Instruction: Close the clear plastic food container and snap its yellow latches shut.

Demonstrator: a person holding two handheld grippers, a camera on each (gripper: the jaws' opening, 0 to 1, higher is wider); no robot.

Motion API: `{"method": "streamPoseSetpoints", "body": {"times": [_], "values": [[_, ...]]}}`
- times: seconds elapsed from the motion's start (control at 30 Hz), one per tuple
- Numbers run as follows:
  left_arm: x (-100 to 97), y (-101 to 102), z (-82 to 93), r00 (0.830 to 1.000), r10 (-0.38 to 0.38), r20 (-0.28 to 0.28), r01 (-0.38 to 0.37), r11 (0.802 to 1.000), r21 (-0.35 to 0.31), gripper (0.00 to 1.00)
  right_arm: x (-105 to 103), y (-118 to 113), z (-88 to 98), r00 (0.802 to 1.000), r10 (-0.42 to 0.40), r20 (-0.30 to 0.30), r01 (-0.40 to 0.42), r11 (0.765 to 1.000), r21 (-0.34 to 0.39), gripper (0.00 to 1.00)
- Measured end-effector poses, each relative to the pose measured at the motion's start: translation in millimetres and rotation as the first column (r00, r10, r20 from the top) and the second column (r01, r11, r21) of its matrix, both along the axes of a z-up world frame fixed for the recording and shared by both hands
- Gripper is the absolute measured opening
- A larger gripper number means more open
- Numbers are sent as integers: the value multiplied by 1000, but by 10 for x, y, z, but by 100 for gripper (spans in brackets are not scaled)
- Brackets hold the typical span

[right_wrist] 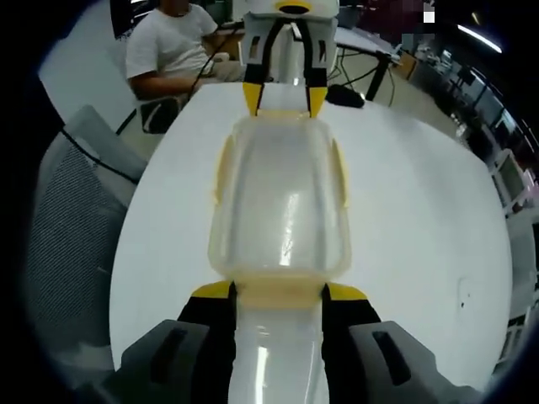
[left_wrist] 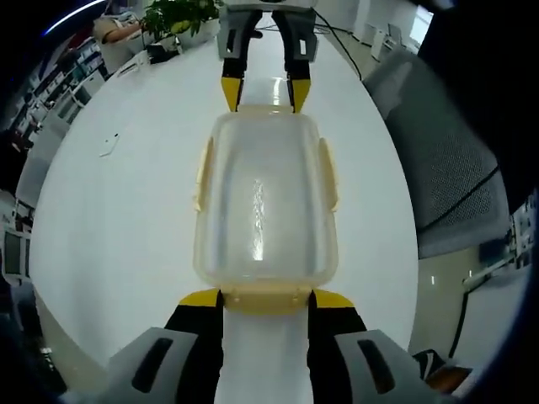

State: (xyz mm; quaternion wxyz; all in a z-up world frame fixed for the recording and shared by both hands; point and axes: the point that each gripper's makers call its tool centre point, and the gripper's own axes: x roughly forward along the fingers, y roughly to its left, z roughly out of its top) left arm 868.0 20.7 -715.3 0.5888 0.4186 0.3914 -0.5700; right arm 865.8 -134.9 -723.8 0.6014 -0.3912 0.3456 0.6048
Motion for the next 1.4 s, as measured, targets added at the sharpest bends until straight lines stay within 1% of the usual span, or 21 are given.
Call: {"method": "streamPoseSetpoints", "body": {"times": [0.33,0.47,0.83,1.17,1.4], "values": [[-29,-231,72,1000,0,-2,0,1000,-10,33,-23,-257,63,1000,2,10,-2,999,-39,36],[-29,-354,98,1000,3,-2,-3,1000,-31,33,-41,-391,69,1000,-5,5,5,998,-57,36],[-35,-607,91,1000,-8,-11,8,999,-49,33,-90,-671,67,1000,-18,-2,18,996,-85,36],[-16,-850,86,1000,-24,-9,23,999,-48,33,-99,-900,42,999,-38,-9,36,993,-112,37],[-14,-1016,75,1000,-26,-9,26,998,-59,33,-100,-1070,14,999,-45,-10,44,990,-132,37]]}}
